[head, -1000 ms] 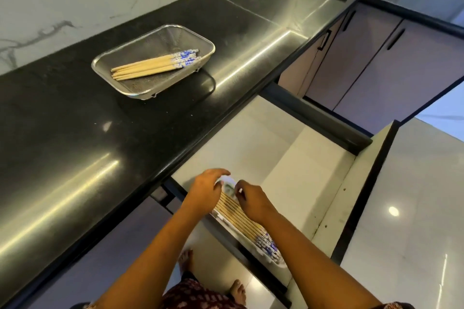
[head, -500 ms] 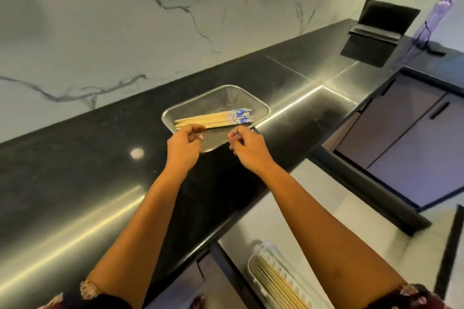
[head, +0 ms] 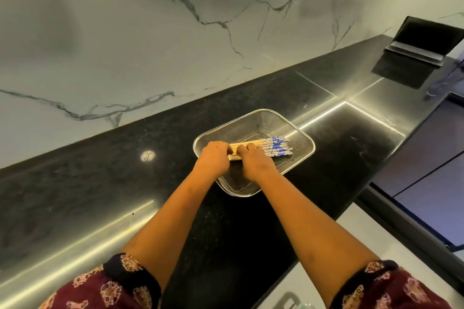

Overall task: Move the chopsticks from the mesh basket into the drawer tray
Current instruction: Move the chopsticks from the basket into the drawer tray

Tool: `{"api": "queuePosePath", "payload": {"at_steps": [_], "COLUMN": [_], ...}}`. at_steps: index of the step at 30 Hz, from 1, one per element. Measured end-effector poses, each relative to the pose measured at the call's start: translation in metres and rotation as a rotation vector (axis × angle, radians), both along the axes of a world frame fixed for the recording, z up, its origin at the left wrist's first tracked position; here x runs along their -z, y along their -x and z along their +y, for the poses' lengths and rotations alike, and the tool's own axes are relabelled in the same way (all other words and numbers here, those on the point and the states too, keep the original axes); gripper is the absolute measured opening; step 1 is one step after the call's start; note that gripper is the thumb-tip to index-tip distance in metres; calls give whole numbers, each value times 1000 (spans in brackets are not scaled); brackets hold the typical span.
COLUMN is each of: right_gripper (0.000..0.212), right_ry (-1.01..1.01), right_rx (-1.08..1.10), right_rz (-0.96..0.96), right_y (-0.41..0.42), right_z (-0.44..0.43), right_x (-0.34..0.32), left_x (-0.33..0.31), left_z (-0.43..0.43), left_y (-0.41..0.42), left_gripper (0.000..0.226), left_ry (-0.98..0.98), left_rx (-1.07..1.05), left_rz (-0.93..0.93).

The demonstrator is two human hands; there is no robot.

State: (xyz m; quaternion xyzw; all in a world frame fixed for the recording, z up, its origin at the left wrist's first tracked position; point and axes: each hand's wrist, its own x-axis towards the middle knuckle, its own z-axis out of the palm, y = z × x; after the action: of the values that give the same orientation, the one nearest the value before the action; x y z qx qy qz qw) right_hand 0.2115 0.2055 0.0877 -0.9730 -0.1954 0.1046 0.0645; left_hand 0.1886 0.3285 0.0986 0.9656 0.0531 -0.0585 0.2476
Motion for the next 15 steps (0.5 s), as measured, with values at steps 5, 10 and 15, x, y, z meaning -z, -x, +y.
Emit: {"api": "queuePosePath", "payload": {"at_steps": [5, 10, 15], "right_gripper": [36, 30, 32], "right_ry": [43, 70, 118], "right_rx": [15, 13, -27], "right_rz": [-101, -126, -160], "right_y": [-5, -7, -8], "right_z": [11, 15, 15], "right_x": [9, 15, 16], "left_x": [9, 12, 9], "left_z": [0, -1, -2], "left_y": [-6, -5, -3], "left_gripper": [30, 28, 25], "left_ry": [-107, -144, -162], "left_rx": [13, 25, 36], "left_rz": [5, -22, -34]}}
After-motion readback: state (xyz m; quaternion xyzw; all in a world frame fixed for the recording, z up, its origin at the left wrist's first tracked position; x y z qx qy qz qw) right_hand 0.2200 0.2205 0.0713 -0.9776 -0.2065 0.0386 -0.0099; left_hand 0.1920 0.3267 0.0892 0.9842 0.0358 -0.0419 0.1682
